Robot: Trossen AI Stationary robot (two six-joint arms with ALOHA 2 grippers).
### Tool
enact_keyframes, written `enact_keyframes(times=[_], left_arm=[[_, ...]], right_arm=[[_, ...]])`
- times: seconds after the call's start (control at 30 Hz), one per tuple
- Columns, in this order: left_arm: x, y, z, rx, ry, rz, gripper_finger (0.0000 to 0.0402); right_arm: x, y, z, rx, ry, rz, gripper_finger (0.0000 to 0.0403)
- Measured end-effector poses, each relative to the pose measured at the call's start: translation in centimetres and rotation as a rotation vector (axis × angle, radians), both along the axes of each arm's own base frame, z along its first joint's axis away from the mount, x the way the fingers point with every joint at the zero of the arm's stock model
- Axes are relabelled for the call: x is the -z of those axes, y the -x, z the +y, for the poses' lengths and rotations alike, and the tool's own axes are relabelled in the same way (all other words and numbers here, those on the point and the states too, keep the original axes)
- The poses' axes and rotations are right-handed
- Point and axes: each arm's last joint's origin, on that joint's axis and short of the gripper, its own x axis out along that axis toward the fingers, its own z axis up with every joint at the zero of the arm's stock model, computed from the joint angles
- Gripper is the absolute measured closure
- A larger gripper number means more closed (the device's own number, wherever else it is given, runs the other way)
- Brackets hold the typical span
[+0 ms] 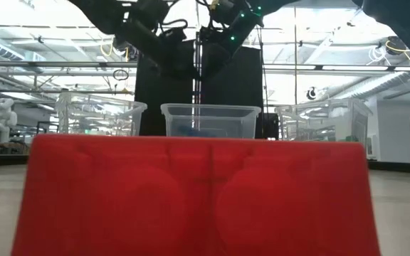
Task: Sort blocks
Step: Put the blue game piece into the middle transparent bin, then put the red game piece into the left transparent bin
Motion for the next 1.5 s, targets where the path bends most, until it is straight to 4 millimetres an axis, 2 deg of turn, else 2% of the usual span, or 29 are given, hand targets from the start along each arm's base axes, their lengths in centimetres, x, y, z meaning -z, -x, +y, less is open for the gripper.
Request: enact_keyframes(times=[0.13, 0.23, 0.37, 0.5, 0.6, 0.73, 0.83, 0.97, 1.1, 1.23, 1.37, 1.5], left_arm=[[0.6, 0.5, 1.0, -0.035, 0.048, 0.012, 0.0066], [-0.2, 0.8, 0.5, -0.013, 0.043, -0.009, 0.0066], [-3.3, 2.0, -1.2, 0.065, 0.007, -0.106, 0.0066], [-6.4, 4.2, -4.3, 0.185, 0.004, -0.163, 0.0066], [-8.5, 6.7, -7.2, 0.301, 0.061, -0.210, 0.0066], [-10.3, 9.8, -11.2, 0.456, 0.160, -0.258, 0.0066], [-11.1, 11.8, -13.6, 0.537, 0.236, -0.298, 0.0066], [-11.4, 13.3, -15.8, 0.580, 0.336, -0.318, 0.0066], [-10.7, 13.8, -17.0, 0.529, 0.370, -0.251, 0.0066], [-9.8, 14.1, -17.4, 0.460, 0.380, -0.170, 0.0066], [-9.3, 14.3, -17.5, 0.406, 0.429, -0.134, 0.0066], [-9.0, 14.5, -17.9, 0.399, 0.471, -0.109, 0.0066]], right_arm=[[0.1, 0.0, 0.1, -0.004, -0.009, 0.011, 0.0089], [0.1, 0.2, 0.3, -0.007, -0.020, 0.030, 0.0089], [-1.0, 1.4, 0.8, -0.003, -0.026, 0.059, 0.0089], [-4.0, 3.6, 2.4, -0.034, -0.066, 0.060, 0.0089], [-6.2, 5.2, 4.7, -0.098, -0.219, 0.000, 0.0089], [-8.3, 6.6, 8.9, -0.252, -0.463, -0.054, 0.0089], [-9.1, 6.5, 12.6, -0.347, -0.535, -0.048, 0.0089], [-9.3, 5.6, 18.2, -0.462, -0.576, -0.013, 0.0090], [-8.3, 3.6, 23.9, -0.551, -0.546, 0.012, 0.0090], [-5.9, 1.4, 29.0, -0.601, -0.453, 0.063, 0.0090], [-3.1, -0.5, 32.8, -0.610, -0.430, 0.118, 0.0090], [0.8, -2.4, 35.8, -0.548, -0.474, 0.201, 0.0090]])
